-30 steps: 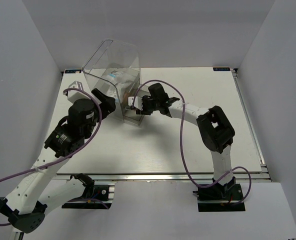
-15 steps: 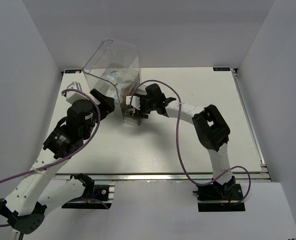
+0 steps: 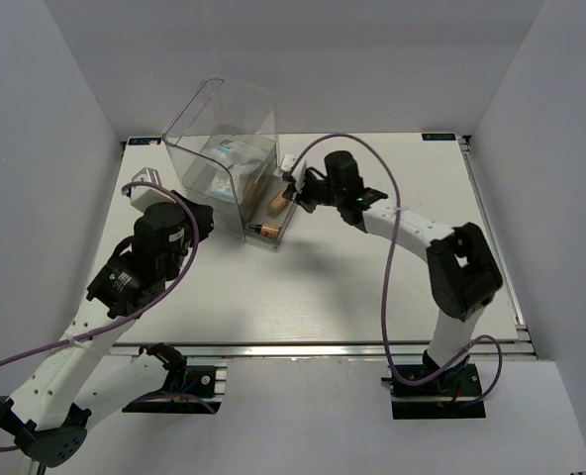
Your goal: Organize the makeup
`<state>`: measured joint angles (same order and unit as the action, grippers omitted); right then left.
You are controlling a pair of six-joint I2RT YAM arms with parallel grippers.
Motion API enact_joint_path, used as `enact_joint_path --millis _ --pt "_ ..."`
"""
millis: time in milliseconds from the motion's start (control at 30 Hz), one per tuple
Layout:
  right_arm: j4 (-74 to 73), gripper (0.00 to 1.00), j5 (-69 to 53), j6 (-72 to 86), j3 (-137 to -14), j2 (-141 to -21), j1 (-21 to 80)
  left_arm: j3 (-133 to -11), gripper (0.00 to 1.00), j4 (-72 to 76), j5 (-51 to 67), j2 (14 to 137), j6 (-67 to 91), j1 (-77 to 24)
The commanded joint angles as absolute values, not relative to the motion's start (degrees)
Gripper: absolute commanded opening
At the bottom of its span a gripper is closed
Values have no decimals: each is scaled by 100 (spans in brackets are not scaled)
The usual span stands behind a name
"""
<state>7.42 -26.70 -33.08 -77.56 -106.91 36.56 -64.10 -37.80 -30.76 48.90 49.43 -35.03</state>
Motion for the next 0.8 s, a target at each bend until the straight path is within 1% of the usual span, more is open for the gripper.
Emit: enact_joint_path --millis 0,33,67,100,233,400,500,767 --pt "1870 0 -2420 -1927 -7131 -9985 3411 -6153 23 -3622 -3094 4773 4948 -3481" --pt "2124 0 -2295 -1490 -6945 -9871 3349 -6109 16 -3586 -3068 4772 4957 -3480" --pt "2127 0 -2076 -1355 -6795 -9853 3288 -6065 7 -3560 -3050 4772 4957 -3480" --pt "2075 0 -2022 -1223 -6637 -9861 3165 -6012 6 -3525 -3041 4799 4940 -3480" --pt "1390 0 -2171 -406 -6838 -10168 2734 -5907 6 -3463 -3032 4816 4922 -3489" --pt "1152 0 -1890 -238 -6820 -10283 2479 -5617 7 -3235 -2971 4755 5044 -3480" --pt "653 0 -1951 0 -7136 -10590 2373 -5353 8 -3077 -2936 4711 5124 -3480" --pt "431 0 -1109 1167 -7478 -10995 2373 -4817 8 -2812 -2804 4711 5291 -3472"
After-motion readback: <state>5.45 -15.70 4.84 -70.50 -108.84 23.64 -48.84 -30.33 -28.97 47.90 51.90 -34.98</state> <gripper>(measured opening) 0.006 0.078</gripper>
